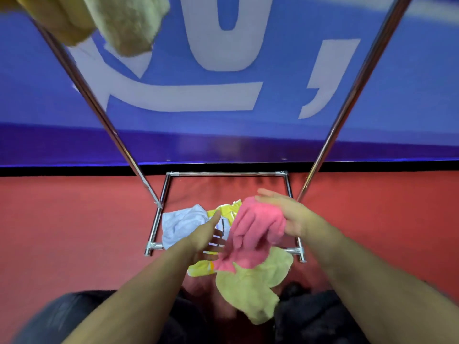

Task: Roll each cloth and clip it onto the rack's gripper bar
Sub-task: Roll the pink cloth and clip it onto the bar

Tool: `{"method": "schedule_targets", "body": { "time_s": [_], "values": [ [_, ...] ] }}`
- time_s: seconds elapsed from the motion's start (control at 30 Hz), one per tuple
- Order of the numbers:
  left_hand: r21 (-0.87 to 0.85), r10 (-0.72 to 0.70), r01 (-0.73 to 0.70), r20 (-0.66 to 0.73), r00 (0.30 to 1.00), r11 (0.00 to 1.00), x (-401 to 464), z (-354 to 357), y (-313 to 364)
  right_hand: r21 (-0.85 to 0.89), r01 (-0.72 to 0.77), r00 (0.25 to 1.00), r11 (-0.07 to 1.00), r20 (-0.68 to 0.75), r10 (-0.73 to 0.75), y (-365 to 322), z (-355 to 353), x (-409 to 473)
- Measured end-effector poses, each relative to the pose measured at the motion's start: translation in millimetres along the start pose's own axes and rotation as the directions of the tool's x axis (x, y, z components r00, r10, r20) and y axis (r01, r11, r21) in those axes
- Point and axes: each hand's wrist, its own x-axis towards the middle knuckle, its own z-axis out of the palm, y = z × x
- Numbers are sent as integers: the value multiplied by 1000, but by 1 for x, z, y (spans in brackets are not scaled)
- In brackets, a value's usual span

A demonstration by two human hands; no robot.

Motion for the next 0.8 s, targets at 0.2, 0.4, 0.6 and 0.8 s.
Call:
{"method": "schedule_targets", "body": {
  "time_s": [0.2, 0.4, 0.6, 0.8],
  "values": [
    [-357, 136, -49, 225, 965, 933, -58, 24, 30, -90, 172, 939, 981, 315, -136, -50, 65, -73],
    [-812, 479, -161, 160, 863, 562, -113, 19, 101, -176, 224, 788, 959, 612, -72, -86, 92, -137],
    [-752, 655, -447, -27, 755, 485, -143, 17, 148, -407, 223, 870, 886, 493, 7, -93, 88, -162],
    [-600, 650, -492, 62, 757, 630, -171, 7, 156, -629, 278, 958, 726, 240, -159, -78, 102, -160]
  ]
}}
